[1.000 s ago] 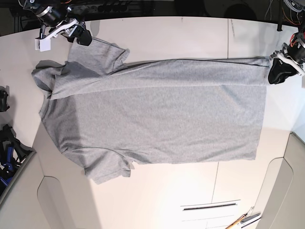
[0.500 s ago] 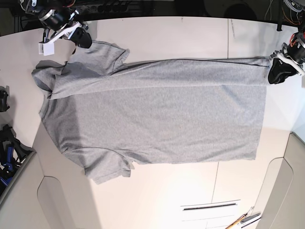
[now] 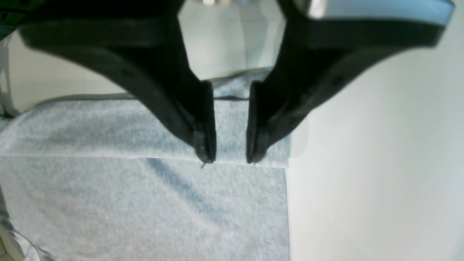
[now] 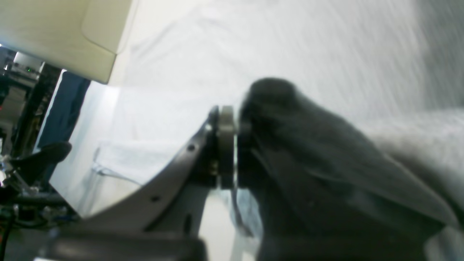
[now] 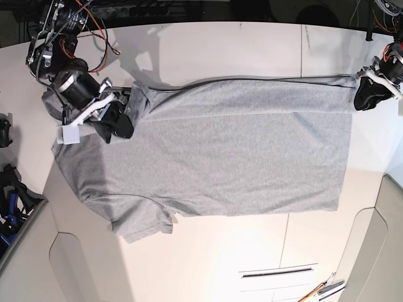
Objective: Fold the T-shirt properly
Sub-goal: 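Regrasp the shirt edge near the sleeve with the right gripper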
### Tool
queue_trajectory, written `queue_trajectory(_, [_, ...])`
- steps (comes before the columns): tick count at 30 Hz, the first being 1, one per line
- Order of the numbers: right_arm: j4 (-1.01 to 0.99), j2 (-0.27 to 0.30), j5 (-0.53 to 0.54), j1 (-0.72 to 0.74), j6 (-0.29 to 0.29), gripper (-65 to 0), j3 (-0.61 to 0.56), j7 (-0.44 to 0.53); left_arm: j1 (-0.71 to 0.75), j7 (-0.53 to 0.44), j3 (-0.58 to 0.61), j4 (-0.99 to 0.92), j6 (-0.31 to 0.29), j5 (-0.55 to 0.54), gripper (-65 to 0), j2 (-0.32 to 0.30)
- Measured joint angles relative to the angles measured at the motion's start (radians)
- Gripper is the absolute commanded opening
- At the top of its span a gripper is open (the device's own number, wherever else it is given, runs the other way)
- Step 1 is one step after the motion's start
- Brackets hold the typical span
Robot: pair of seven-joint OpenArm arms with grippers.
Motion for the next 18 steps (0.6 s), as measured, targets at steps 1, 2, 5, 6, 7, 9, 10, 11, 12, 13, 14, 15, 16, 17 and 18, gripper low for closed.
queue_trajectory(1, [0.000,0.000,-0.024,0.020,-0.001,-65.0,-0.015,0.009,0.000,0.000,0.000,0.000,0.000,0.000,-46.5,0.000])
queue_trajectory(2, [0.000,0.000,-0.049,0.038,-0.001,-65.0,-0.031,0.024,0.000,0.000,0.000,0.000,0.000,0.000,-46.5,0.000])
queue_trajectory(5, [0.000,0.000,-0.127,0.084,-0.001,-65.0,-0.072,0.064,0.000,0.000,0.000,0.000,0.000,0.000,-46.5,0.000])
queue_trajectory(6, [0.000,0.000,-0.151,0.098,0.000,-65.0,-0.082,0.071,0.000,0.000,0.000,0.000,0.000,0.000,-46.5,0.000])
queue_trajectory(7, [0.000,0.000,-0.167,0.112,-0.002,-65.0,-0.091,0.071,0.000,0.000,0.000,0.000,0.000,0.000,-46.5,0.000])
queue_trajectory(9, [0.000,0.000,-0.192,0.137,-0.001,-65.0,-0.101,0.074,0.000,0.000,0.000,0.000,0.000,0.000,-46.5,0.000])
queue_trajectory(10, [0.000,0.000,-0.198,0.146,-0.001,-65.0,-0.101,0.075,0.000,0.000,0.000,0.000,0.000,0.000,-46.5,0.000])
queue_trajectory(11, [0.000,0.000,-0.202,0.154,-0.001,-65.0,-0.101,0.075,0.000,0.000,0.000,0.000,0.000,0.000,-46.5,0.000])
queue_trajectory(12, [0.000,0.000,-0.209,0.160,-0.002,-64.0,-0.101,0.076,0.000,0.000,0.000,0.000,0.000,0.000,-46.5,0.000])
queue_trajectory(13, [0.000,0.000,-0.217,0.163,-0.001,-57.7,-0.101,0.079,0.000,0.000,0.000,0.000,0.000,0.000,-46.5,0.000])
queue_trajectory(14, [0.000,0.000,-0.231,0.164,-0.001,-51.6,-0.101,0.087,0.000,0.000,0.000,0.000,0.000,0.000,-46.5,0.000])
queue_trajectory(15, [0.000,0.000,-0.240,0.164,-0.001,-46.3,-0.101,0.092,0.000,0.000,0.000,0.000,0.000,0.000,-46.5,0.000])
queue_trajectory(16, [0.000,0.000,-0.248,0.164,-0.001,-42.7,-0.101,0.099,0.000,0.000,0.000,0.000,0.000,0.000,-46.5,0.000])
queue_trajectory(17, [0.000,0.000,-0.256,0.164,-0.001,-40.7,-0.101,0.109,0.000,0.000,0.000,0.000,0.000,0.000,-46.5,0.000])
queue_trajectory(18, [0.000,0.000,-0.267,0.164,-0.001,-40.4,-0.101,0.115,0.000,0.000,0.000,0.000,0.000,0.000,-46.5,0.000])
